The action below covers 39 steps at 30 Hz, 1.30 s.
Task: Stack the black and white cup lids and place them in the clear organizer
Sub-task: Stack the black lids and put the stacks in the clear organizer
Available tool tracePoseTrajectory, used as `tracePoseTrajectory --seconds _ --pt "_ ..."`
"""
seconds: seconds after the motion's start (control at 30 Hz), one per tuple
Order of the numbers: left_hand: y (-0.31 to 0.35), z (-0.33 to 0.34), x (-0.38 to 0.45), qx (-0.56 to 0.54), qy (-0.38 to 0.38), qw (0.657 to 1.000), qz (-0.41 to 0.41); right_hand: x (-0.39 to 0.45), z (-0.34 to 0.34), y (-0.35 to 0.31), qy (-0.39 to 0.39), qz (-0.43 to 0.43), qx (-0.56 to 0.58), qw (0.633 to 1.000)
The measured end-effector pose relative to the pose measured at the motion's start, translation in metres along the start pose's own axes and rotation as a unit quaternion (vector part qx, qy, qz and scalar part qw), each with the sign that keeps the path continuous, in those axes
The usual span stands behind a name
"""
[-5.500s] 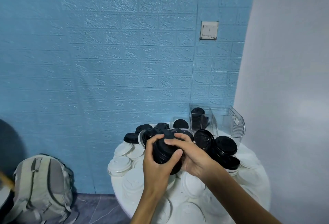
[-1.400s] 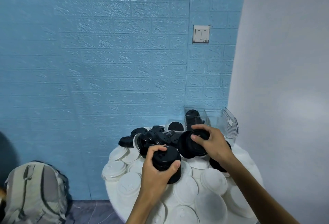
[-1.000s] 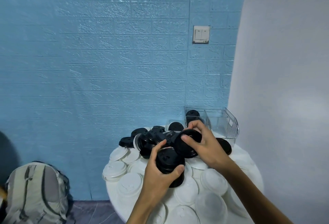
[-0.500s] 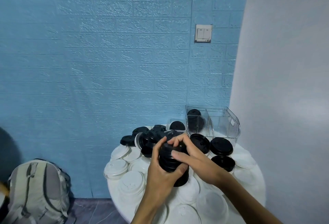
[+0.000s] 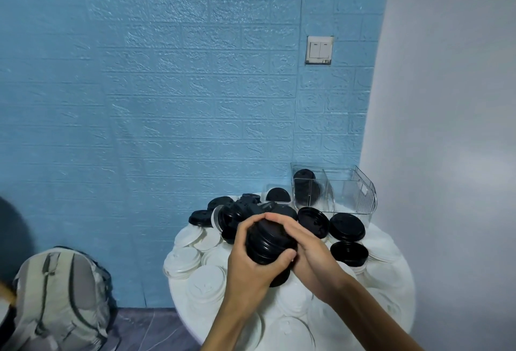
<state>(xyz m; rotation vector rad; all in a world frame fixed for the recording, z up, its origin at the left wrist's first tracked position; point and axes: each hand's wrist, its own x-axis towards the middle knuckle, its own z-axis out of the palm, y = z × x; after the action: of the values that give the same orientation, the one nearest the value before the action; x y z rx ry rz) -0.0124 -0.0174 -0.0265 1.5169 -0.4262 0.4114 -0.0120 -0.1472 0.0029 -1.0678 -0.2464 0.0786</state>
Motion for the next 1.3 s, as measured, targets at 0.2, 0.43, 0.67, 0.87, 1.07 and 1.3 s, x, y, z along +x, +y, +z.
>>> tracePoseTrajectory --seconds 0.2,0.43,0.67,0.87,1.07,1.3 --pt "0.011 0.004 -0.004 0.005 0.011 1.000 0.010 0.000 0.004 0.000 0.027 0.026 -0.018 0.999" --pt "0.007 0.004 -0.002 -0.020 0.025 0.999 -0.015 -0.002 0.003 -0.006 0.020 0.057 -0.002 0.998" --pt "0.001 0.003 -0.001 -0.053 0.016 0.998 -0.022 -0.001 -0.002 -0.009 0.060 0.069 -0.033 0.995" --pt "0.000 0.006 -0.002 -0.061 0.006 0.998 -0.024 -0.002 -0.015 -0.017 0.038 0.093 -0.122 0.987" --pt "-0.002 -0.003 0.002 -0.071 0.027 0.996 -0.037 -0.004 -0.097 -0.054 0.272 -0.023 -0.516 0.812" --pt "-0.004 0.007 0.003 -0.069 0.020 0.996 -0.045 -0.009 -0.147 -0.046 0.250 0.099 -0.683 0.679"
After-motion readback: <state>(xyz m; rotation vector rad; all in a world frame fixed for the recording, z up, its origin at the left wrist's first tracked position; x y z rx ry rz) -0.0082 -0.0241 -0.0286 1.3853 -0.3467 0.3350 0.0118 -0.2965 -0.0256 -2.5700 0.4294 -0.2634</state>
